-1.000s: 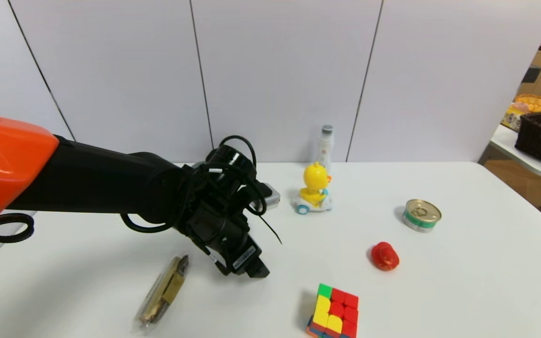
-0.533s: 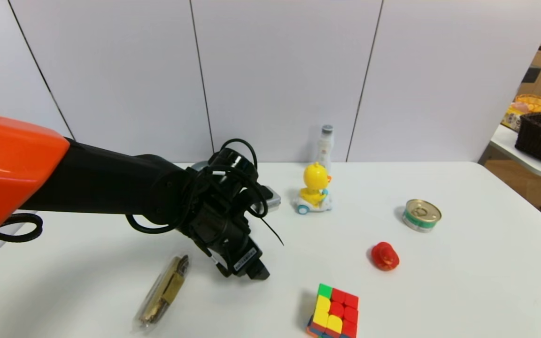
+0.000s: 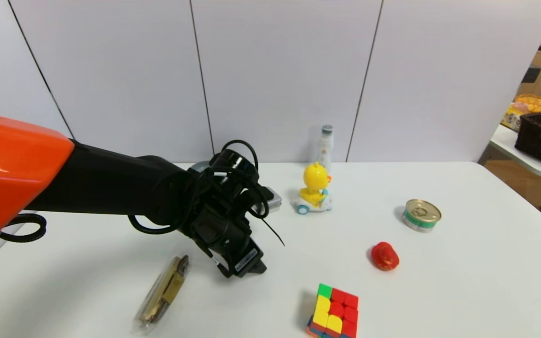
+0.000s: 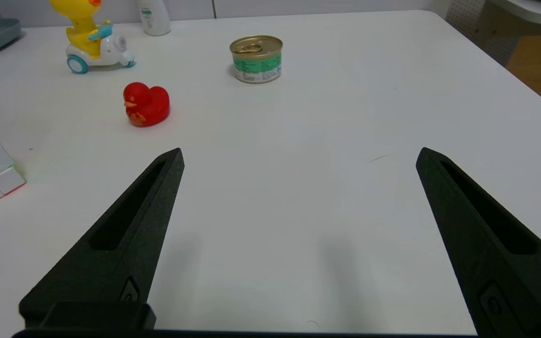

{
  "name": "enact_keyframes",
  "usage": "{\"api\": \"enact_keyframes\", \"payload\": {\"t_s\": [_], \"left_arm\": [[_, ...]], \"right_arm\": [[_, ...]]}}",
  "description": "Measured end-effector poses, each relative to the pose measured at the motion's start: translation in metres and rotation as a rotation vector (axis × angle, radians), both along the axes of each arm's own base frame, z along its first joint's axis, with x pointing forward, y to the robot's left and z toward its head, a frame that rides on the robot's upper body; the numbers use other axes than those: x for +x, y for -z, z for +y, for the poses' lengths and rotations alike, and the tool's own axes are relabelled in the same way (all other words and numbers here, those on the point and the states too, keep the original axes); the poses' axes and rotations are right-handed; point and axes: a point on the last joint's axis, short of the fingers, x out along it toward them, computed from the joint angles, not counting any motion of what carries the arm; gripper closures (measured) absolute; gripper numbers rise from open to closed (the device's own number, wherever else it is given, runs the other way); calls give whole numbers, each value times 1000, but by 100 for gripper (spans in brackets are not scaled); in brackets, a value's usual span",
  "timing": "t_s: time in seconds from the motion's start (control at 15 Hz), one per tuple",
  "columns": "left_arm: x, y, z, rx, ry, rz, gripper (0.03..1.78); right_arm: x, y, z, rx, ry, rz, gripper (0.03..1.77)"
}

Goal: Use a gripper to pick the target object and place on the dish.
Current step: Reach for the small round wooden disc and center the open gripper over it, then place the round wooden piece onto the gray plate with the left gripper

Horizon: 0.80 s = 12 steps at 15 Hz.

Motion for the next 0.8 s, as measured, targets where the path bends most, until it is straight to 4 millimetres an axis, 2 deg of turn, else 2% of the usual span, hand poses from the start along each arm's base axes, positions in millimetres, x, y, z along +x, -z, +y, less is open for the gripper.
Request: {"api": "enact_keyframes", "payload": {"t_s": [0.27, 0.33, 0.8], "left_arm": [[0, 0, 1, 0, -2, 2, 106], [0, 0, 1, 1, -2, 1, 129], [0, 0, 1, -4, -13, 4, 129]], "right_arm": [[0, 0, 0, 0, 0, 0, 9], [0, 0, 0, 0, 0, 0, 9], [0, 0, 0, 0, 0, 0, 9]]}}
